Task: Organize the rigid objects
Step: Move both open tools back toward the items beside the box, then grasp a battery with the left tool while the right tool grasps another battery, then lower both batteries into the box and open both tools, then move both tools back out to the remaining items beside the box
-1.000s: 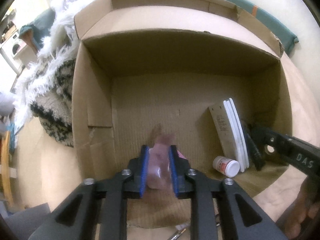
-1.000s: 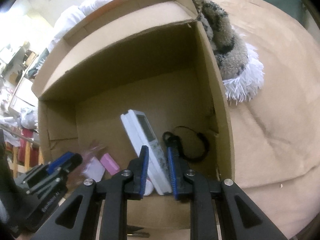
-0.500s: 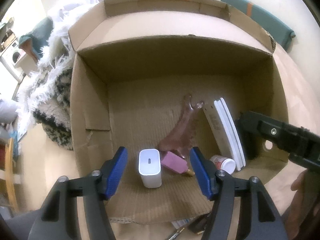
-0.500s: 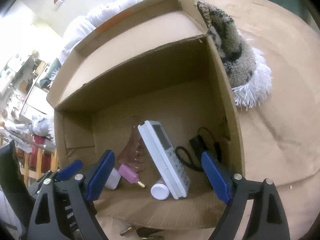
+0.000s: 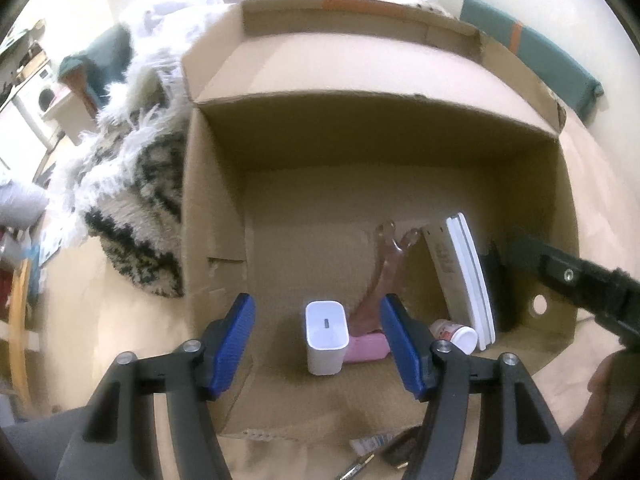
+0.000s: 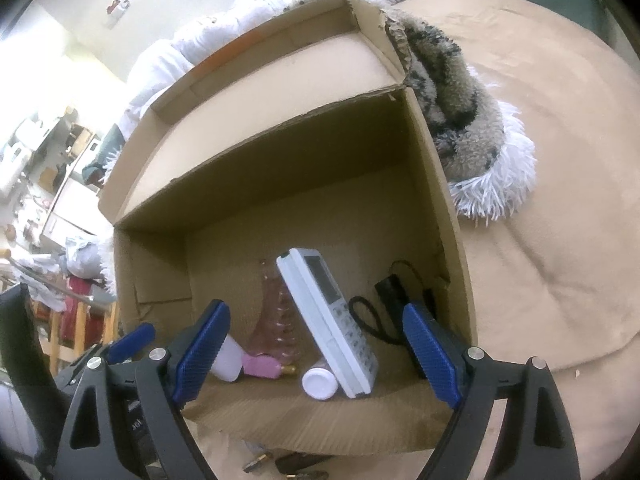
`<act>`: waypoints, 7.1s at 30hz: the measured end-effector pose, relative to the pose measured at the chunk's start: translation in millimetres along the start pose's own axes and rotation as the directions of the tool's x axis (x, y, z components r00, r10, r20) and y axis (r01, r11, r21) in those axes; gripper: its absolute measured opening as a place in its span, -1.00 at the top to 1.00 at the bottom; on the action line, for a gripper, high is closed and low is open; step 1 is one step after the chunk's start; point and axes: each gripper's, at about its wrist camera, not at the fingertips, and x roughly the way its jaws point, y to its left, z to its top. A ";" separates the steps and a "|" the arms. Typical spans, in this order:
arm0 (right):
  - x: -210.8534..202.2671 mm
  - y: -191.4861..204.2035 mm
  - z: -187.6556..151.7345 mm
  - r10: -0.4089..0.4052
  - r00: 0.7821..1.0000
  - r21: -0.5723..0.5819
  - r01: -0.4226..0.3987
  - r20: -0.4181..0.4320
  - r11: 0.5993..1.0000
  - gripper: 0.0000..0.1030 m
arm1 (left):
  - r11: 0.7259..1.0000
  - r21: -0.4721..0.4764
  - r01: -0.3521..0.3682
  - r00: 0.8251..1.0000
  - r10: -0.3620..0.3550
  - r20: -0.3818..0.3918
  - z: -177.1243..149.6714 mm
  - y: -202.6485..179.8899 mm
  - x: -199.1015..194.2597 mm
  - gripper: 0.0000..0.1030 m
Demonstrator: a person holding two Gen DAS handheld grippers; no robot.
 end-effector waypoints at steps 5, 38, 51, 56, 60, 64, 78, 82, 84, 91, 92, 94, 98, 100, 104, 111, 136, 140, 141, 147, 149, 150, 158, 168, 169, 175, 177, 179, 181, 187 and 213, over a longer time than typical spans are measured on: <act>-10.0 -1.7 -7.4 -0.006 1.000 -0.008 0.006 0.013 1.000 -0.82 | 1.000 -0.015 0.009 1.000 -0.009 0.022 -7.1 8.9 -15.6 -0.20; -25.5 -20.2 -88.5 -0.052 0.992 0.115 0.065 -0.114 0.991 -0.82 | 0.978 -0.180 0.103 0.972 -0.137 -0.192 -107.9 38.8 -14.2 -0.20; -13.3 -21.5 -87.8 -0.058 0.985 0.130 0.079 -0.161 0.988 -0.82 | 0.983 0.133 0.124 0.938 -0.072 -0.340 -131.4 -35.2 37.0 0.70; -12.3 -21.7 -88.8 -0.065 0.983 0.120 0.087 -0.174 0.989 -0.82 | 0.982 0.111 0.155 0.931 -0.107 -0.348 -126.6 -31.9 34.0 0.82; -2.5 -17.2 -95.3 -0.107 0.967 0.063 0.125 -0.229 0.990 -0.82 | 0.983 0.057 0.174 0.939 -0.148 -0.311 -122.9 -24.6 18.5 0.83; 20.3 -6.0 -112.5 -0.112 0.928 -0.019 0.112 -0.355 0.993 -0.82 | 0.988 -0.023 0.151 0.951 -0.151 -0.271 -118.3 -3.6 3.7 0.83; 63.9 50.5 -153.2 -0.311 0.868 -0.396 0.149 -0.386 0.906 -0.57 | 0.984 -0.156 0.091 0.976 -0.119 -0.182 -111.3 32.1 -17.9 0.83; 61.1 47.3 -149.8 -0.311 0.869 -0.387 0.154 -0.385 0.909 -0.23 | 0.982 -0.167 0.090 0.978 -0.119 -0.172 -105.3 37.3 -20.7 0.83; 59.3 48.6 -148.5 -0.305 0.872 -0.397 0.143 -0.384 0.907 -0.02 | 0.979 -0.180 0.098 0.975 -0.131 -0.182 -106.5 44.5 -21.5 0.83; 57.6 61.0 -146.0 -0.334 0.875 -0.458 0.150 -0.352 0.876 0.14 | 0.985 -0.160 0.066 0.979 -0.095 -0.178 -107.1 41.8 -16.5 0.83; 55.8 60.5 -145.9 -0.326 0.877 -0.450 0.146 -0.353 0.881 0.14 | 0.985 -0.160 0.060 0.980 -0.088 -0.176 -107.8 41.3 -14.7 0.83; 50.6 59.4 -146.8 -0.313 0.879 -0.434 0.139 -0.361 0.890 0.14 | 0.986 -0.157 0.049 0.981 -0.076 -0.176 -109.1 41.2 -13.6 0.83; 34.9 55.3 -146.2 -0.290 0.881 -0.407 0.125 -0.373 0.905 0.14 | 0.990 -0.141 0.028 0.984 -0.052 -0.168 -109.1 43.1 -13.6 0.83; 23.5 50.3 -138.2 -0.237 0.893 -0.362 0.092 -0.381 0.928 0.14 | 0.990 -0.139 0.023 0.987 -0.045 -0.155 -109.9 44.9 -17.8 0.83; -6.4 42.4 -119.0 -0.155 0.915 -0.296 0.041 -0.372 0.954 0.14 | 0.987 -0.153 0.057 0.990 -0.075 -0.119 -110.8 49.0 -35.3 0.83; -50.2 43.9 -83.9 -0.088 0.961 -0.299 0.006 -0.261 0.954 0.14 | 0.983 -0.140 0.122 0.992 -0.124 -0.006 -84.0 51.2 -71.7 0.83; 7.3 41.2 -6.2 -0.044 0.990 -0.274 0.007 -0.132 0.962 0.14 | 0.993 0.048 0.109 0.991 -0.113 0.072 13.5 31.8 -26.9 0.83; 20.6 36.8 -8.4 -0.051 0.986 -0.248 0.011 -0.157 0.969 0.14 | 0.998 0.056 0.037 0.998 -0.039 0.043 12.6 24.8 -12.9 0.83; 24.0 36.4 -8.3 -0.059 0.985 -0.243 0.018 -0.160 0.970 0.14 | 0.999 0.045 0.028 0.999 -0.029 0.029 12.5 26.1 -9.7 0.83; 39.1 40.7 -10.7 -0.107 0.977 -0.271 0.054 -0.186 0.961 0.13 | 0.999 -0.007 0.035 0.999 -0.035 -0.035 12.2 32.8 8.7 0.83; 42.7 39.8 -12.6 -0.120 0.973 -0.272 0.063 -0.199 0.960 0.13 | 0.999 -0.005 0.043 0.999 -0.043 -0.032 11.3 31.7 10.6 0.83; 44.3 38.9 -13.1 -0.126 0.971 -0.271 0.068 -0.202 0.960 0.13 | 0.999 0.001 0.047 0.998 -0.046 -0.031 11.0 30.2 11.2 0.83; 46.6 37.8 -9.8 -0.126 0.975 -0.257 0.076 -0.185 0.964 0.13 | 0.999 0.036 0.036 0.999 -0.034 -0.043 6.2 19.9 15.3 0.83; 40.4 33.0 -3.5 -0.091 0.983 -0.215 0.056 -0.156 0.975 -0.31 | 0.999 0.024 0.031 0.998 -0.029 -0.063 6.5 21.3 18.5 0.38; 38.0 33.6 -2.2 -0.083 0.986 -0.210 0.051 -0.143 0.976 -0.43 | 0.999 0.025 0.023 0.998 -0.022 -0.056 6.6 20.8 17.5 0.25; 27.9 30.7 5.5 -0.035 0.995 -0.170 0.018 -0.095 0.985 -0.69 | 0.999 0.040 0.014 1.000 -0.013 -0.023 7.9 17.3 9.1 0.01; 27.7 29.0 6.3 -0.035 0.995 -0.160 0.020 -0.092 0.987 -0.70 | 0.999 0.044 0.016 1.000 -0.015 -0.018 7.9 16.1 7.6 -0.03; 28.5 28.4 6.6 -0.039 0.995 -0.160 0.025 -0.089 0.987 -0.70 | 0.999 0.042 0.023 1.000 -0.022 -0.016 7.5 15.3 5.7 -0.06; 25.7 27.2 8.0 -0.039 0.996 -0.157 0.025 -0.086 0.987 -0.70 | 0.999 0.043 0.025 1.000 -0.024 -0.010 7.7 16.3 4.3 -0.07; 26.7 27.3 8.0 -0.047 0.996 -0.160 0.034 -0.082 0.986 -0.70 | 0.998 0.056 0.014 1.000 -0.014 -0.002 7.1 17.9 5.0 -0.08; -40.8 -1.7 -40.2 -0.054 0.998 -0.051 0.053 -0.015 0.997 -0.70 | 0.992 -0.106 0.067 0.996 -0.061 0.059 -26.9 48.9 -42.3 -0.25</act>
